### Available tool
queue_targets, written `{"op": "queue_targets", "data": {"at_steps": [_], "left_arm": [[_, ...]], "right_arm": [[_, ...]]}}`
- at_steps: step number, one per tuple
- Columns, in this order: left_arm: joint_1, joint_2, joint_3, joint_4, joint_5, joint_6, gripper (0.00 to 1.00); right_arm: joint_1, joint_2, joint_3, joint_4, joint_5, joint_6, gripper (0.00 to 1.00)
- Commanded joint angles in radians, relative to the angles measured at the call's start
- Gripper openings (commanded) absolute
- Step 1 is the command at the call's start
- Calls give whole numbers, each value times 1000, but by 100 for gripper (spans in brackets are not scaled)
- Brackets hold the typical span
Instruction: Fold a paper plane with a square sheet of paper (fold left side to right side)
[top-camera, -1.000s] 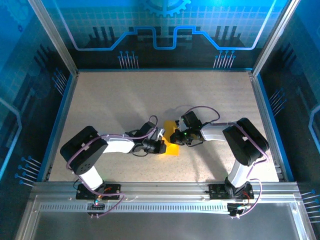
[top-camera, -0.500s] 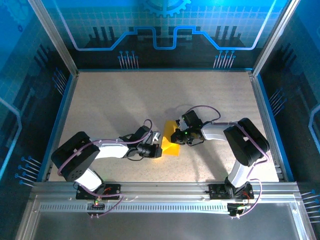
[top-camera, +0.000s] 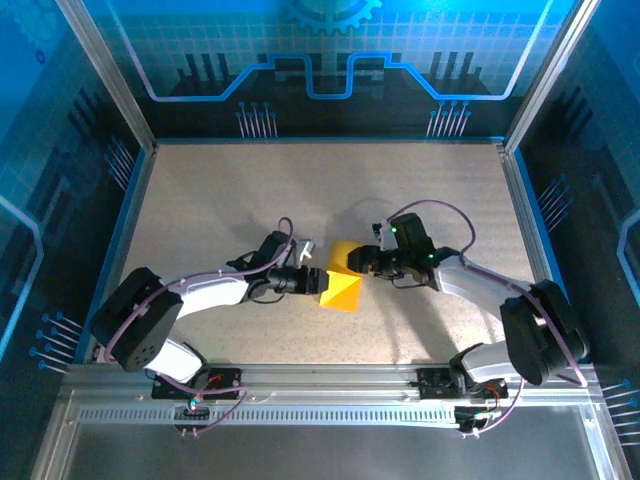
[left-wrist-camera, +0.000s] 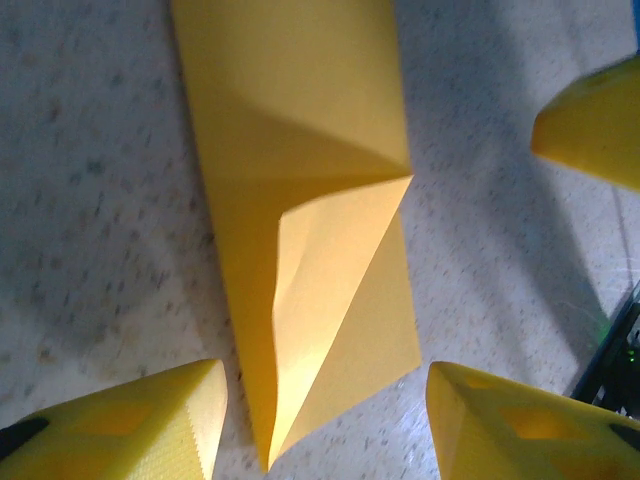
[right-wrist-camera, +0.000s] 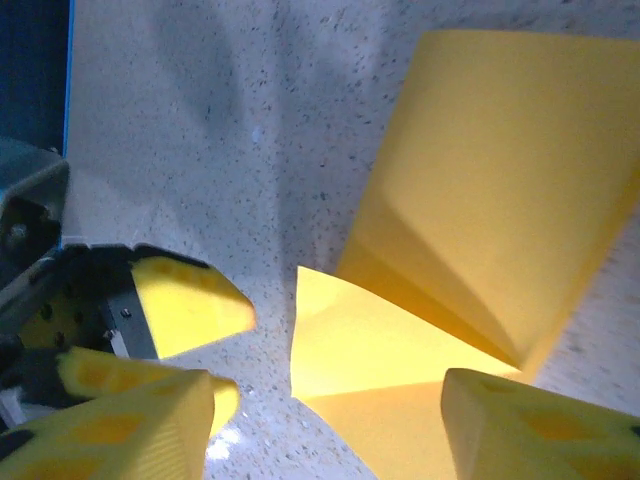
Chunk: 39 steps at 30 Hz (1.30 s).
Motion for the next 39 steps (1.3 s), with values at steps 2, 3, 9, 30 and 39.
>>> {"op": "queue_targets", "data": {"at_steps": [2,3,9,30,39], "left_arm": [[20,75,62,-2,49,55,56],[20,92,72,3,59,56,56],[21,170,128,-1,72,72,47],[28,0,-94,292,4,-51,0],[33,-27,-135,305,0,-73,1]], "right_arm": [[-20,-84,-59,-40,8,-23,89],[-21,-95,-70,-37,2,-22,92],[-23,-124,-127,13,-36,11,99],[36,146,-162,481,-172,242,85],[64,233,-106,524,-180,264,81]]}}
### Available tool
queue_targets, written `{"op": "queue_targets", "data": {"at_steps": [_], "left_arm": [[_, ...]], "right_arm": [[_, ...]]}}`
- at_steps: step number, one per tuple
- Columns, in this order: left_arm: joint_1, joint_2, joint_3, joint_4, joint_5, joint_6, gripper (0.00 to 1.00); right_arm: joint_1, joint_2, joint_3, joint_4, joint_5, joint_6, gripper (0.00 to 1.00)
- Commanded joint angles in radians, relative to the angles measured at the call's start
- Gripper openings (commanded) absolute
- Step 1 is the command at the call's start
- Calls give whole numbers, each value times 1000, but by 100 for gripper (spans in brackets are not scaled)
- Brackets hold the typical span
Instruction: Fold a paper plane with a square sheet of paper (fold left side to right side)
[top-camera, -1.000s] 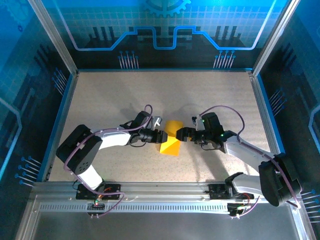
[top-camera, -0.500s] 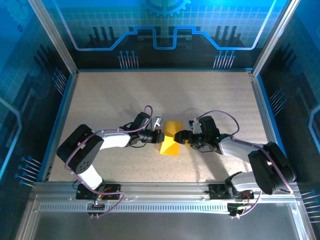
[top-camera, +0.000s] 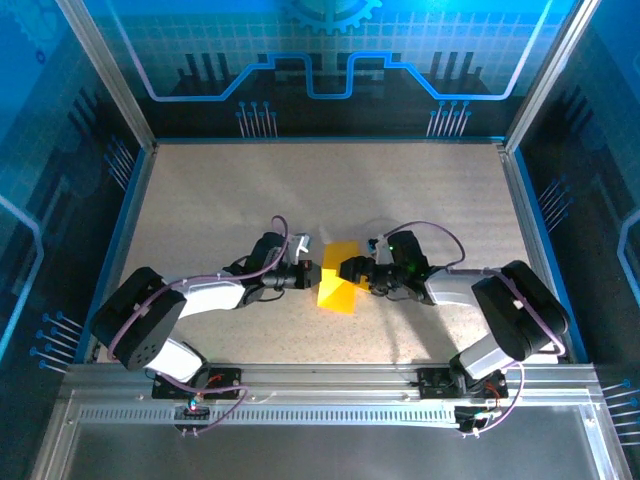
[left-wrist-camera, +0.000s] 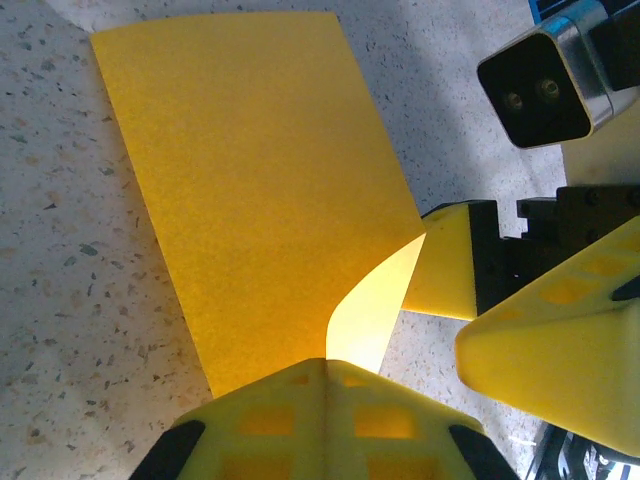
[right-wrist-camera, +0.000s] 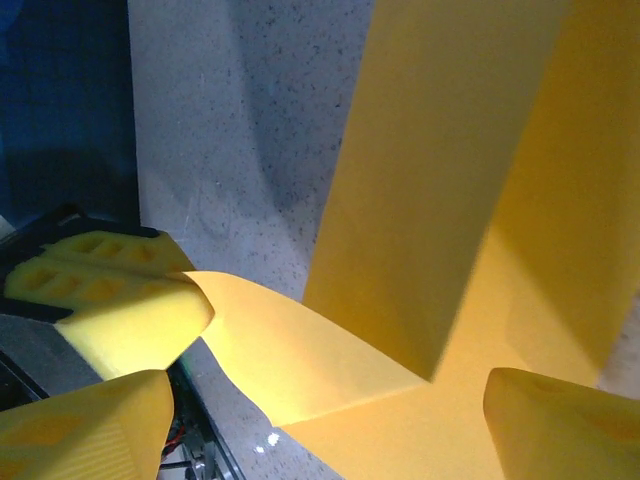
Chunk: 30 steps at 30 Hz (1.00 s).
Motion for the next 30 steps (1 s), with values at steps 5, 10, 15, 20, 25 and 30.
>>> {"op": "queue_targets", "data": {"at_steps": [5,10,15,20,25,30], "left_arm": [[9,31,-18,55,-1,-37,5],[10,94,-10,57,-16,-38,16],[9,149,4,48,-29,-39,21],[10,180,19,29,-39,-37,27],[10,175,29,16,-35,-35,32],[18,88,8,2,-41,-23,36]], "right_arm": [[30,66,56,98,-38,40,72],[37,100,57,131,-44,52,67],[46,118,57,112,-27,38,59],[55,138,63,85,-8,23,46],[59,126,71,48,10,1,25],[57,55,84,-33,43,-63,5]]}}
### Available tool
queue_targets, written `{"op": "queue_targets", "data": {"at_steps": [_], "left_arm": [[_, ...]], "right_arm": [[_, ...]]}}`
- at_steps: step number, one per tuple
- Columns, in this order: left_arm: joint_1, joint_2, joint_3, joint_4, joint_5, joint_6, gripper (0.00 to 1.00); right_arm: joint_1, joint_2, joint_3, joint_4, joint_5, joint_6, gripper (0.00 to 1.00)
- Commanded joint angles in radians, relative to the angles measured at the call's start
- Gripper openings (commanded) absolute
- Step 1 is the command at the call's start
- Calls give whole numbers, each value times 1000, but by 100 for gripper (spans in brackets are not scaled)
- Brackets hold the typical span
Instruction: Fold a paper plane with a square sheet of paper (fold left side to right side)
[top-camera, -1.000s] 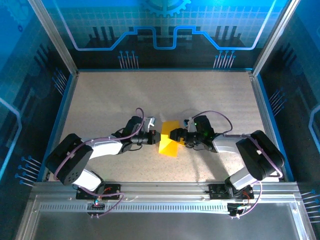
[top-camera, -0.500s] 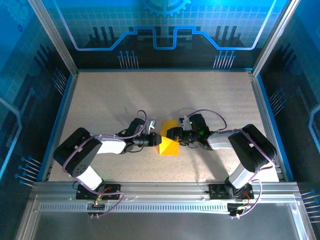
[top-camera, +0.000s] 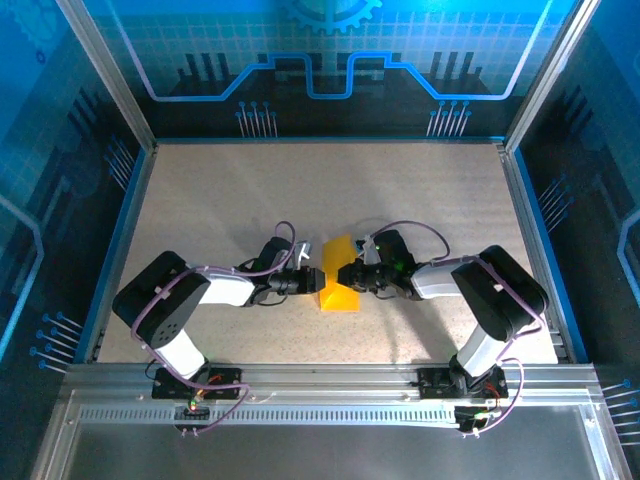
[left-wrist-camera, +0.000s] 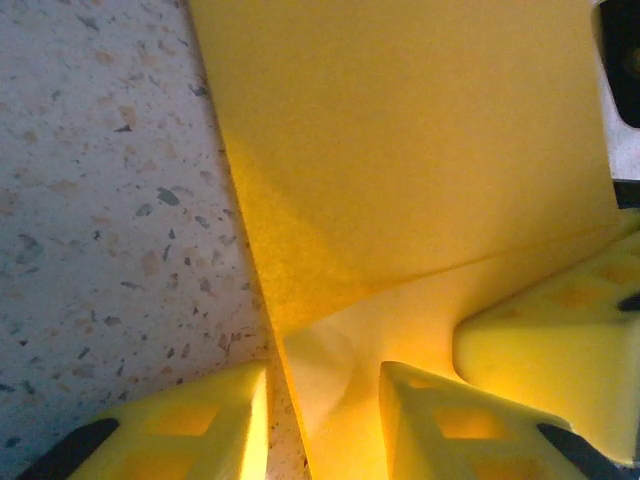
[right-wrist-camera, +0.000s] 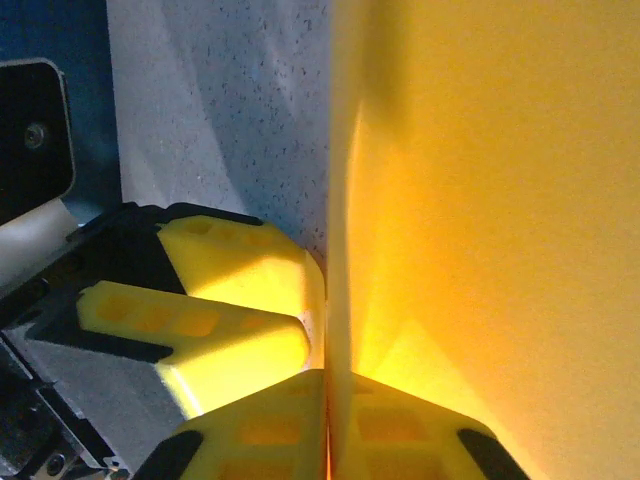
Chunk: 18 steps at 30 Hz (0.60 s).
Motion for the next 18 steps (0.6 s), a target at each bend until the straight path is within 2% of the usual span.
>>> {"op": "queue_targets", "data": {"at_steps": [1,6,11,16,18], "left_arm": [[16,-85,-4,-35,-24,32,37],[23,-284,-39,-78,-41,61,53],[44,-536,-92,-100,-45,55,67],[50,-742,-167,36,10,-19,91],[51,-788,-180,100,41,-74,95]], "right_arm": [[5,-78,27,-73,31,-67,3],[-21,-203,28,-127,48,-136,2],[-46,-358,13,-97,38,-167,1],[-48,-493,4,28,19,-127,1],[-43,-530,19,40,19,-102,1]]}}
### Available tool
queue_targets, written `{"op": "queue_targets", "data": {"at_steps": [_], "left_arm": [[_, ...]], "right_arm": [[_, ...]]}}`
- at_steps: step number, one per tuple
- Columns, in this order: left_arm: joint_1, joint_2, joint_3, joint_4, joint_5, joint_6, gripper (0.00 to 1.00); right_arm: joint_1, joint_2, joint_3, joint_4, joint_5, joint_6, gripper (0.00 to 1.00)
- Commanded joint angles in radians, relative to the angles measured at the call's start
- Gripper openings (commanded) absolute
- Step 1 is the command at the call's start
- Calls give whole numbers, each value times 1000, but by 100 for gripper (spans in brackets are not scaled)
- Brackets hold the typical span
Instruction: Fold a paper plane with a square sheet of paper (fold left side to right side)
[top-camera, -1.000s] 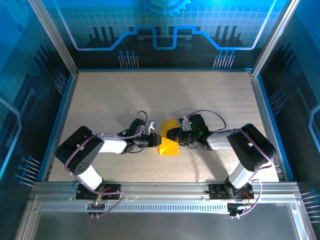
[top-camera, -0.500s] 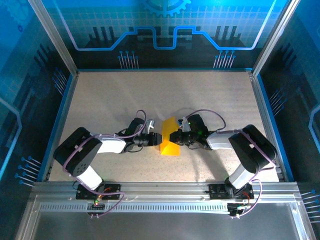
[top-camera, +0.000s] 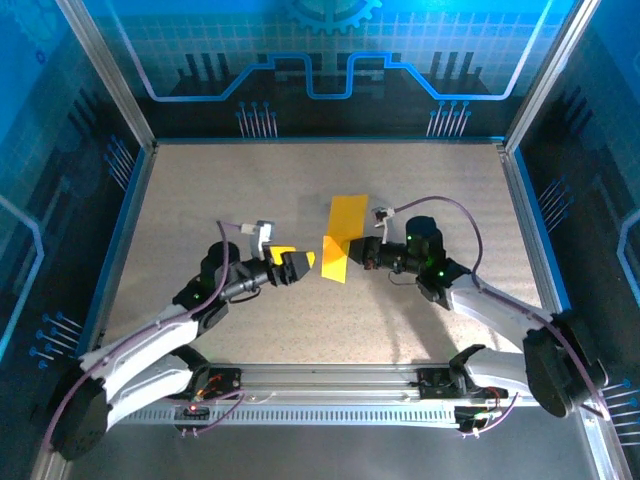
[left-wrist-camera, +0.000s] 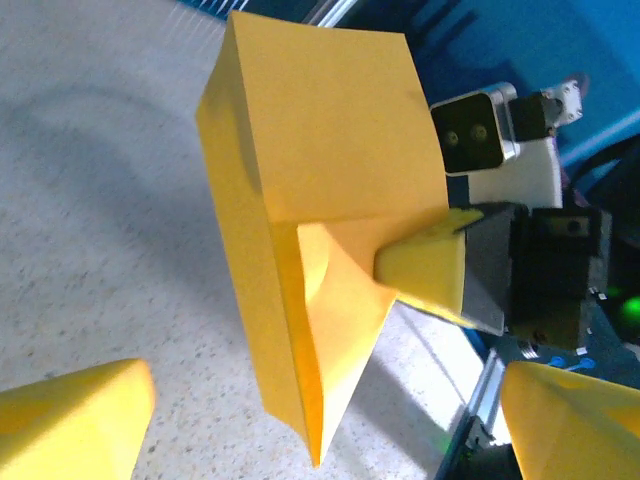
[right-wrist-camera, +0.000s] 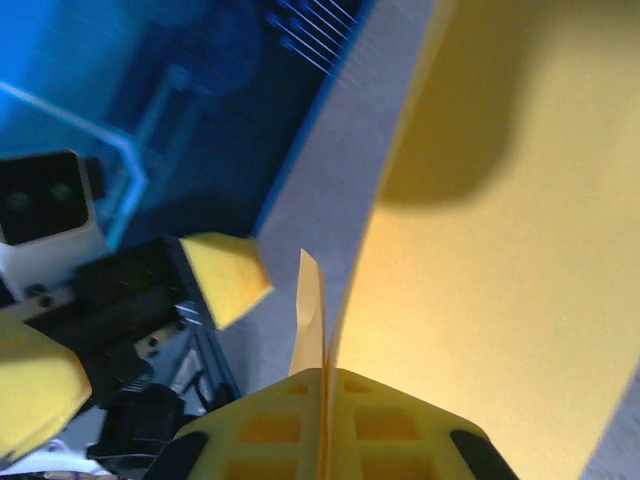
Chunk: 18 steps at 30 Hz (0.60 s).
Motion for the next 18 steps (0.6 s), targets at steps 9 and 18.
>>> {"op": "queue_targets", "data": {"at_steps": [9,18], "left_arm": [[-24,19,-30,360,139,-216,97],[-79,75,9,362,128,-207,86]], "right_arm": [[96,-87,81,98,27,54,1],[138,-76,88,144,53,73,2]]}}
